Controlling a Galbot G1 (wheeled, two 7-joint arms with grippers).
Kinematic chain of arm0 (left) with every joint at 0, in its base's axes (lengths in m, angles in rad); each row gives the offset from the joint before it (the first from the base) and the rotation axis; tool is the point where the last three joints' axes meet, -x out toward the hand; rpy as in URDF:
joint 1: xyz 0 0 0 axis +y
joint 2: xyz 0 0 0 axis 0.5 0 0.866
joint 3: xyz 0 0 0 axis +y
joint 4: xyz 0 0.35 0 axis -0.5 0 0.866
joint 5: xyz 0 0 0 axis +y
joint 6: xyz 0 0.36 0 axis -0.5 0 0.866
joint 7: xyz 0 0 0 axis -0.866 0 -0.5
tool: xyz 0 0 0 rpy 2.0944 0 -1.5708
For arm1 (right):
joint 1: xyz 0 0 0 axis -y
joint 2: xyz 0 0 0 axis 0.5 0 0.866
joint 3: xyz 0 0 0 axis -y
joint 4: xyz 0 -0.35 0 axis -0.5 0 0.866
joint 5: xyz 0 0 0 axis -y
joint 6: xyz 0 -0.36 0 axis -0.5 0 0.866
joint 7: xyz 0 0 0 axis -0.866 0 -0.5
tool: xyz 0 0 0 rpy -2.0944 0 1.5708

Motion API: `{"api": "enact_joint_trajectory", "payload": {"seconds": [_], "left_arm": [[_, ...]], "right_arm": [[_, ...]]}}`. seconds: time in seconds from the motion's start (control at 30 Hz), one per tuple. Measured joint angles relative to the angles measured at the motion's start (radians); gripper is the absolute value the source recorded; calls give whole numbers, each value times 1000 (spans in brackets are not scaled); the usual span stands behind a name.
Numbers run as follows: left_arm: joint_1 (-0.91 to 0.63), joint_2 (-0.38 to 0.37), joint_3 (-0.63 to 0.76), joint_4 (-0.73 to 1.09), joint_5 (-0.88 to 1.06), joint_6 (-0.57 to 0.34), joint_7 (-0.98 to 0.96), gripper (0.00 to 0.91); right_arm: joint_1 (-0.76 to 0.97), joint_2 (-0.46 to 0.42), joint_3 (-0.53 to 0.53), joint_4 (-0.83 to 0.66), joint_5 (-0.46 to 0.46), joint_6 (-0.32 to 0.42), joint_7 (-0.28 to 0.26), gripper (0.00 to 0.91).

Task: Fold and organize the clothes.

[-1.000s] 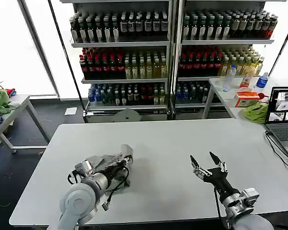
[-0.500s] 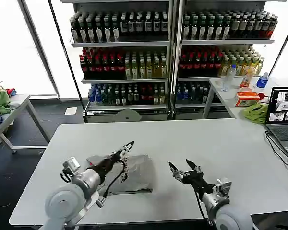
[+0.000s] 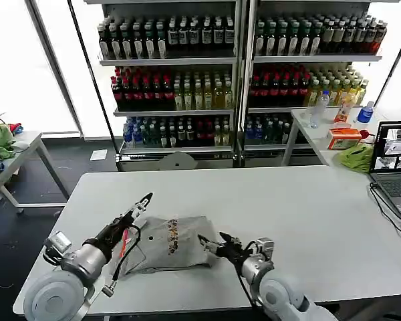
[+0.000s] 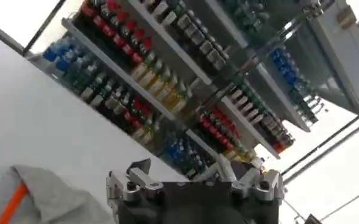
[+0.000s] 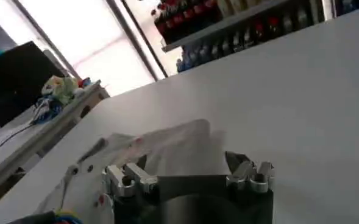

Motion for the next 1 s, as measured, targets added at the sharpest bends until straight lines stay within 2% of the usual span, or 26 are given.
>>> {"api": "enact_joint_trajectory", "payload": {"seconds": [0.03,0.07,0.1,0.13,0.17,0.63,1.0], "left_arm": [[6,0,-7,-2,7,-1,3,907],[11,0,-14,-3,14,-3,7,907],[16,0,-21,-5,18,-4,10,907],[21,0,-27,-7,22,-4,12,907],[26,0,-34,-9,27,-5,14,907],[59,3,-74,-16,65,-9,41,907],[83,7,-100,-15,74,-10,58,907]], "right_arm": [[10,8,-14,-13,4,-3,3,846],[17,14,-25,-24,8,-6,6,564],[24,19,-36,-33,11,-8,9,141],[31,24,-45,-42,15,-10,11,20],[37,28,-53,-48,17,-10,13,0],[39,23,-93,-62,45,9,-23,0],[-13,-28,-30,-19,6,20,-57,0]]}}
